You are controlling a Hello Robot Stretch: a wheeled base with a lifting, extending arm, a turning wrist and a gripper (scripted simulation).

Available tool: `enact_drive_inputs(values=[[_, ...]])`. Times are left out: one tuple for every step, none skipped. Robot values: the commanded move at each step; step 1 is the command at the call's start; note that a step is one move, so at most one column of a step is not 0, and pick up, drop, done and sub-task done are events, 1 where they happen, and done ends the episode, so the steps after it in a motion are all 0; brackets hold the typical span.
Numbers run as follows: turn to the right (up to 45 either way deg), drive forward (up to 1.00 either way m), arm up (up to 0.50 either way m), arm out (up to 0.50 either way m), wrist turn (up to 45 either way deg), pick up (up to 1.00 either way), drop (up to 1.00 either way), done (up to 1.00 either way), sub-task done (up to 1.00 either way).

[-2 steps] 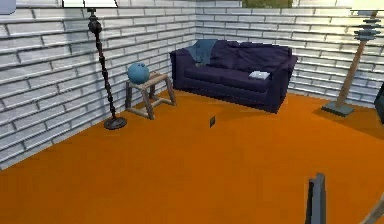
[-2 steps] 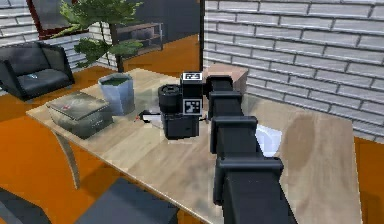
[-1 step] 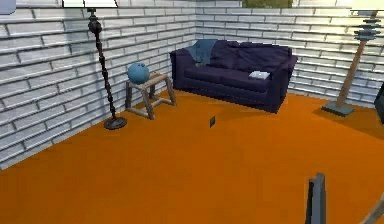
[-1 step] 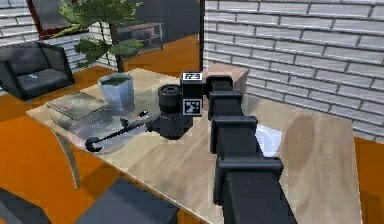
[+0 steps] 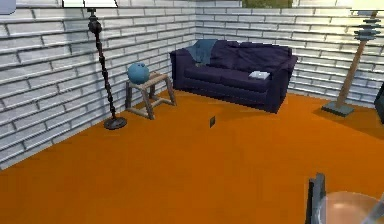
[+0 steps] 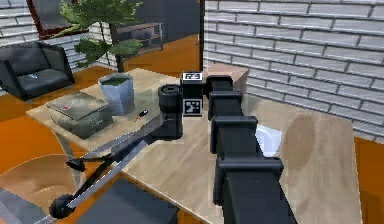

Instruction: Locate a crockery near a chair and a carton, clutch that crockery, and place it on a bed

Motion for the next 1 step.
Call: enact_drive_inputs(values=[[0.0, 0.00, 0.00, 0.00, -24.0, 0.00, 0.00, 0.00, 0.00]])
